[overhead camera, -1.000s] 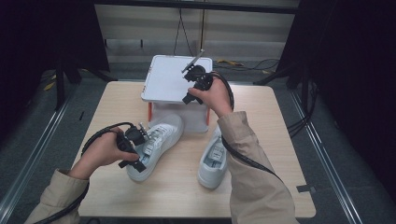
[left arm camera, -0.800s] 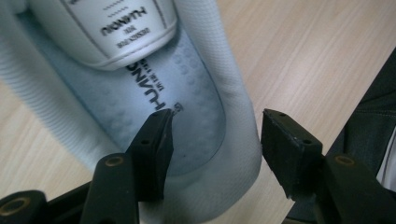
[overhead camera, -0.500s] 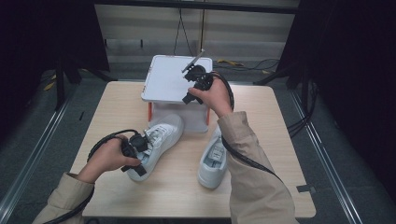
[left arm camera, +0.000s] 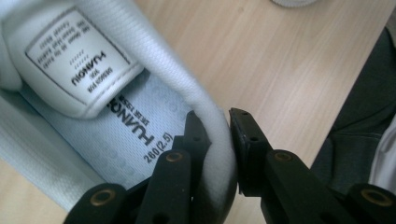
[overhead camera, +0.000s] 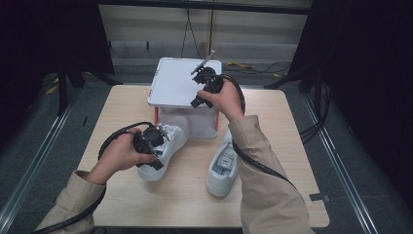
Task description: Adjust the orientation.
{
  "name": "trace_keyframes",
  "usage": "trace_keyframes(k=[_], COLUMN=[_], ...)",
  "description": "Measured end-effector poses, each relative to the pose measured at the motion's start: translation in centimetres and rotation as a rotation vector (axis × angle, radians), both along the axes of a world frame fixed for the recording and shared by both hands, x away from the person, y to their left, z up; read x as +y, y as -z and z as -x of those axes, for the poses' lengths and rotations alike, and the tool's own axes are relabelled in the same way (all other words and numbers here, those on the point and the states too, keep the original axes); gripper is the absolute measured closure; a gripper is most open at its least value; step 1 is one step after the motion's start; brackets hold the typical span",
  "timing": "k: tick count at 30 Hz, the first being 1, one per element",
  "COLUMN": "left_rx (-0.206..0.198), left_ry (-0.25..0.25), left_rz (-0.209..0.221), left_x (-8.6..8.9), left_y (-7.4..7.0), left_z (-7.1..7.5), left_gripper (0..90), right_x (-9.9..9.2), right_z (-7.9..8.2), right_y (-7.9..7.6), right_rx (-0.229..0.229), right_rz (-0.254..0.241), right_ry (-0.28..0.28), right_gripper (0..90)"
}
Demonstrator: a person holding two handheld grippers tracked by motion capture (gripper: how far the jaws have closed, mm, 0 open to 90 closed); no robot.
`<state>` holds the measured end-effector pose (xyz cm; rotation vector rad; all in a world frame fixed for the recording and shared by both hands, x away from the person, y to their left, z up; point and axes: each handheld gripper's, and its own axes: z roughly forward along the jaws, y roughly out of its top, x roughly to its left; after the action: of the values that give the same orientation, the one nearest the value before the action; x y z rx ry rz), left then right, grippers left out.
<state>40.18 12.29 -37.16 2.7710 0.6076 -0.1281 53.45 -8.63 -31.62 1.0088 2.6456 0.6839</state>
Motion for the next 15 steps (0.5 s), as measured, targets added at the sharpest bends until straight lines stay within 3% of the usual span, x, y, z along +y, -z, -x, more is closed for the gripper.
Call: trace_keyframes(k=[4, 6, 15], left_rx=[-0.065, -0.074, -0.067], left_ry=[0.011, 0.022, -0.019], left_rz=[-0.046, -0.060, 0.013], left_x=[-0.8, -1.1, -1.0], left_y=[-0.5, -0.4, 2.6], left_z=[-0.9, -1.7, -5.5], left_gripper=[75.9, 75.8, 75.7], right_x=[-0.2, -0.3, -0.2], right_z=[-0.1, -0.2, -0.5], right_y=[0.0, 0.0, -0.1], right_rx=[0.006, 0.011, 0.024], right_rz=[-0.008, -0.012, -0.014], right_ry=[-0.007, -0.009, -0.023], right_gripper=[33.9, 33.8, 32.9])
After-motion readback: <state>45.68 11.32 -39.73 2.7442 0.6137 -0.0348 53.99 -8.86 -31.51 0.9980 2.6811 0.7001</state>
